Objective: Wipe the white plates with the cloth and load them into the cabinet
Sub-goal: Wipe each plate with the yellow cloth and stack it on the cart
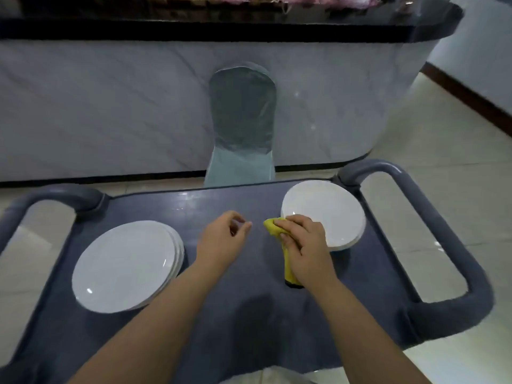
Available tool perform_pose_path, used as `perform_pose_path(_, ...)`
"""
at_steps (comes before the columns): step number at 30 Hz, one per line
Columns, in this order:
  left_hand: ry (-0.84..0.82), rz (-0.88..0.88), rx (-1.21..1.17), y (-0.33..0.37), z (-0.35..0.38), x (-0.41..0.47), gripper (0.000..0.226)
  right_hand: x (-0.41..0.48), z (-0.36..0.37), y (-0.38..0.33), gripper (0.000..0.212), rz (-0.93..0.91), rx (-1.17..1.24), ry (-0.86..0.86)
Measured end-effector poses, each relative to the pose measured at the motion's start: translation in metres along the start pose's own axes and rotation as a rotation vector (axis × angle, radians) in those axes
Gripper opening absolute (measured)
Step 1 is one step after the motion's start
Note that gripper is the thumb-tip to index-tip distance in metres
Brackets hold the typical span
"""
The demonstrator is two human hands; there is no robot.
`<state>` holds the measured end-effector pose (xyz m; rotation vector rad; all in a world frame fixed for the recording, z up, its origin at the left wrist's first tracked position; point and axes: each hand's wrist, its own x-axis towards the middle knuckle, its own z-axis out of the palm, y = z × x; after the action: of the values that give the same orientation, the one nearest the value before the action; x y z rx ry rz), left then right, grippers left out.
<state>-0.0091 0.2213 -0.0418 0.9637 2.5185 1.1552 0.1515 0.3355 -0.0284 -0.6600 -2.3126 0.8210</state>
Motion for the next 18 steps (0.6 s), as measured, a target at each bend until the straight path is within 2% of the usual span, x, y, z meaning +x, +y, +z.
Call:
perform_pose_path(7,0.431,-0.583,-0.170,-0.133,-0.100,-0.098,0.022,0.002,0.106,-0.056,0.025,-0.125,0.113,-0.285)
perform_pose_path(9,0.486,-0.714,-0.183,-0.162,-0.116,-0.123,0.028,-0.004,0.129,-0.066,0.026,-0.131,0.141,-0.324)
perform_pose_path(12,0.411,-0.838,-0.268,-0.194,-0.126,-0.140,0.043,-0.016,0.153,-0.074,0.026,-0.138,0.173,-0.373)
perform_pose_path(14,0.367,-0.849,-0.330,-0.201,-0.128,-0.136,0.047,-0.023,0.164,-0.077,0.027,-0.141,0.173,-0.400)
perform_pose_path(18,0.262,-0.842,-0.230,-0.206,-0.135,-0.116,0.047,-0.028,0.177,-0.079,0.029,-0.110,0.140,-0.403)
